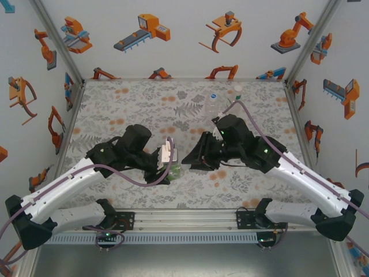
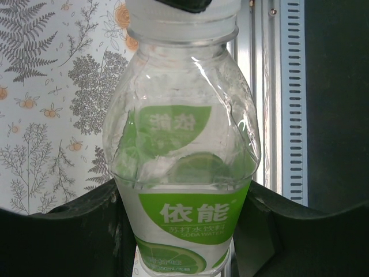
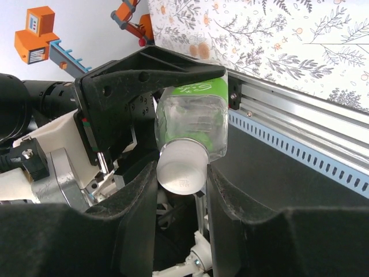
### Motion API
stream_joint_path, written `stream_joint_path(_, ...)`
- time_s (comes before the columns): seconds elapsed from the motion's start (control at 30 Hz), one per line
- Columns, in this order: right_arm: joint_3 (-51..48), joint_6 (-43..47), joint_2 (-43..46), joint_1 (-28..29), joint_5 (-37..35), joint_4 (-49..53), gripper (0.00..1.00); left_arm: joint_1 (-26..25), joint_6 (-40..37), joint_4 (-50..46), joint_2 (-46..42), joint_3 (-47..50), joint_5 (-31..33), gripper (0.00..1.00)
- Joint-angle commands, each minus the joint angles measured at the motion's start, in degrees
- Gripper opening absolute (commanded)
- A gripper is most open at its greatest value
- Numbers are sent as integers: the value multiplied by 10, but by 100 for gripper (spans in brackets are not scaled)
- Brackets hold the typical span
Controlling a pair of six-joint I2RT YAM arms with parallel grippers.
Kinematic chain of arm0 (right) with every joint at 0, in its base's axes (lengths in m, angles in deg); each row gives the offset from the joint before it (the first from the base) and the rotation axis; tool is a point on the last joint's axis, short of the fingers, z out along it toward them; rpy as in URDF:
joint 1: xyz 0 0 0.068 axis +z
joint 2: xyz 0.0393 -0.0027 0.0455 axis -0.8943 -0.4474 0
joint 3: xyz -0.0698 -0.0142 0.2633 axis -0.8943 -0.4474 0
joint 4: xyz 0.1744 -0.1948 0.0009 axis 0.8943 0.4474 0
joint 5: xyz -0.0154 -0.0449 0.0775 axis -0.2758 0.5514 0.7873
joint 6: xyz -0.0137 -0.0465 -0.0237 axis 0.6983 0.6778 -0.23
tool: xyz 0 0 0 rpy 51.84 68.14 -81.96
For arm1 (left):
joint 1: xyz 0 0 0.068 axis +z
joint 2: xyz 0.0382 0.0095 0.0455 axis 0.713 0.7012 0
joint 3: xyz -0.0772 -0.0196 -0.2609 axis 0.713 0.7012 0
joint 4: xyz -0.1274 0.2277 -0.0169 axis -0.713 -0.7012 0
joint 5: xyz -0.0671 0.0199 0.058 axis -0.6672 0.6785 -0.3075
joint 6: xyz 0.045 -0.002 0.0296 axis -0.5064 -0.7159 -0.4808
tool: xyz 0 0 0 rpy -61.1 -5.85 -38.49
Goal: Screw on the bottle caps
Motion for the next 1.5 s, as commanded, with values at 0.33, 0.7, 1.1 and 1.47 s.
stream_joint_path(0.33, 138, 517, -15, -8, 25, 12, 53, -4, -5, 76, -8, -5, -38, 0)
stream_joint_path(0.7, 194, 1083, -57, -10, 171, 150, 55, -4, -1, 74, -18, 0, -38, 0)
stream_joint_path(1.1, 202, 1229, -82, 0, 223, 148, 49, -4, 2, 74, -19, -4, -39, 0)
stream_joint_path(1.47, 184, 1223, -83, 16, 218, 137, 44, -4, 3, 74, -20, -4, -39, 0)
